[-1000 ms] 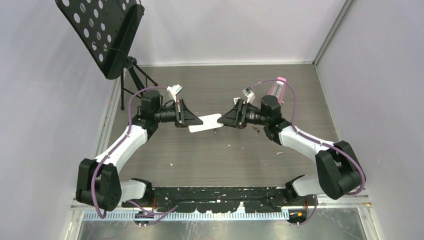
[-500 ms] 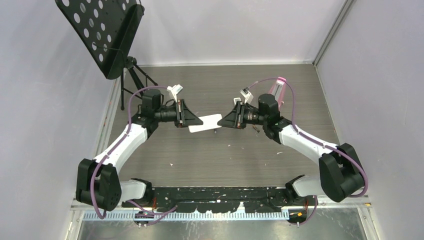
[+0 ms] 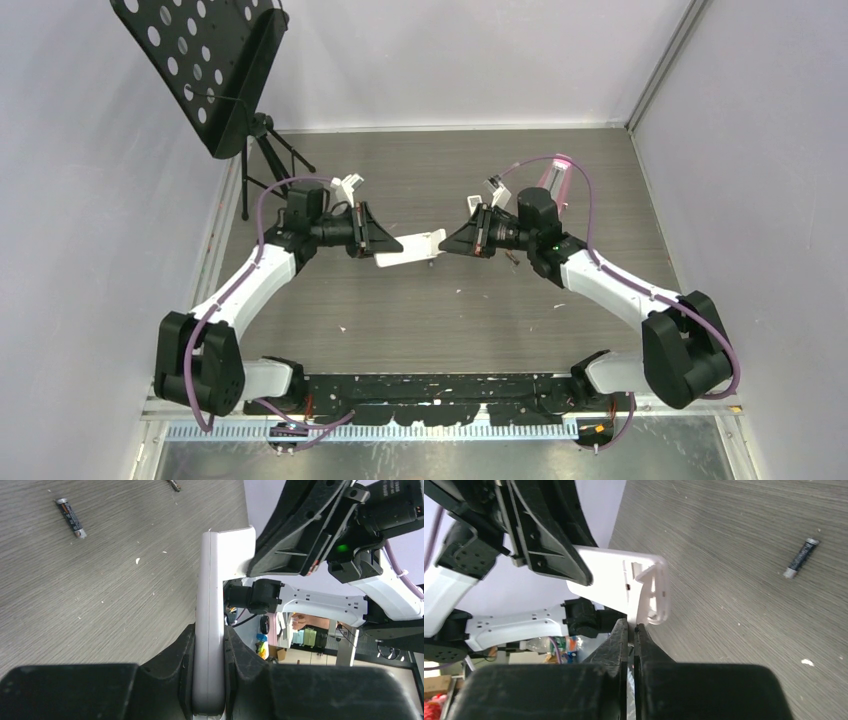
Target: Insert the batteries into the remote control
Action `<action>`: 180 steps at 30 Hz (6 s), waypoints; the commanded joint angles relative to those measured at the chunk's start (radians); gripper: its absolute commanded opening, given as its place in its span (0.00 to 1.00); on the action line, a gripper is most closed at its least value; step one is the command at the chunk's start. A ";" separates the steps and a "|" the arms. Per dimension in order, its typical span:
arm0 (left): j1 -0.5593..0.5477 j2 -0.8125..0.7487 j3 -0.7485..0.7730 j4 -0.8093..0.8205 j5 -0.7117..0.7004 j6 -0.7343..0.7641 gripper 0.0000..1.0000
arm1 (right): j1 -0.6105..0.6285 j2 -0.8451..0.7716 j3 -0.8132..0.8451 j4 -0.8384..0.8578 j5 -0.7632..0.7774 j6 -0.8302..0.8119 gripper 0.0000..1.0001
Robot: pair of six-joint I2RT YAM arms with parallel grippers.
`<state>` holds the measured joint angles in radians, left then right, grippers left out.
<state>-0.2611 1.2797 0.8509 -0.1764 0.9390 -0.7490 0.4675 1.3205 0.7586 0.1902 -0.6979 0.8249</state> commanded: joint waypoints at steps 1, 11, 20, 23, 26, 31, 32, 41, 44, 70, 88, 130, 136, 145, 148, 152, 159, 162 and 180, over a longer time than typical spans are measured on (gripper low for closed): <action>0.003 0.003 0.047 -0.018 -0.011 0.023 0.00 | -0.004 -0.023 -0.015 0.140 -0.018 0.077 0.00; 0.002 0.011 0.068 -0.166 -0.133 0.149 0.00 | -0.004 -0.081 -0.064 -0.049 0.131 -0.006 0.00; 0.002 -0.034 0.052 -0.171 -0.070 0.193 0.00 | -0.004 0.116 -0.147 -0.045 0.162 -0.028 0.00; 0.002 -0.052 0.046 -0.169 -0.058 0.198 0.00 | -0.005 0.157 -0.141 -0.085 0.193 -0.043 0.01; 0.002 -0.064 0.038 -0.158 -0.043 0.194 0.00 | -0.004 0.183 -0.119 -0.170 0.265 -0.048 0.15; 0.002 -0.073 0.041 -0.158 -0.027 0.180 0.00 | -0.004 0.148 -0.084 -0.298 0.392 -0.057 0.42; 0.002 -0.074 0.043 -0.159 -0.022 0.178 0.00 | -0.004 0.131 -0.079 -0.313 0.410 -0.062 0.45; 0.002 -0.089 0.047 -0.145 0.014 0.178 0.00 | -0.003 -0.030 -0.026 -0.356 0.336 -0.151 0.62; 0.002 -0.098 0.038 -0.128 0.050 0.180 0.00 | 0.020 -0.103 -0.054 -0.169 0.127 -0.165 0.63; -0.006 -0.223 -0.115 0.515 0.164 -0.298 0.42 | 0.151 0.048 -0.155 0.966 0.120 0.397 0.04; -0.006 -0.223 -0.123 0.439 0.064 -0.212 0.00 | 0.157 -0.010 -0.107 0.682 0.179 0.223 0.40; -0.005 -0.604 -0.090 -0.037 -0.356 0.269 0.00 | 0.349 0.616 0.547 -0.515 1.040 -0.144 0.41; -0.005 -0.601 -0.089 -0.055 -0.374 0.288 0.00 | 0.349 0.674 0.587 -0.547 1.047 -0.147 0.28; -0.005 -0.580 -0.087 -0.064 -0.395 0.294 0.00 | 0.349 0.597 0.534 -0.567 1.066 -0.173 0.01; -0.005 -0.570 -0.089 -0.058 -0.403 0.283 0.00 | 0.349 0.524 0.444 -0.434 1.066 -0.214 0.01; -0.005 -0.555 -0.105 -0.026 -0.393 0.253 0.00 | 0.349 0.375 0.304 -0.212 1.037 -0.280 0.01; -0.006 -0.509 -0.142 0.071 -0.329 0.177 0.00 | 0.348 0.154 0.133 0.075 0.990 -0.364 0.01; -0.005 -0.488 -0.151 0.102 -0.309 0.157 0.00 | 0.347 0.058 0.087 0.148 0.969 -0.380 0.01; -0.028 -0.352 -0.165 0.363 -0.095 0.008 0.00 | 0.348 -0.294 -0.049 0.422 0.718 -0.453 0.02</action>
<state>-0.2749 0.9237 0.6796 0.0753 0.7776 -0.7097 0.8116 1.0618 0.7345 0.4812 0.0967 0.3946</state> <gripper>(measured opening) 0.220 0.072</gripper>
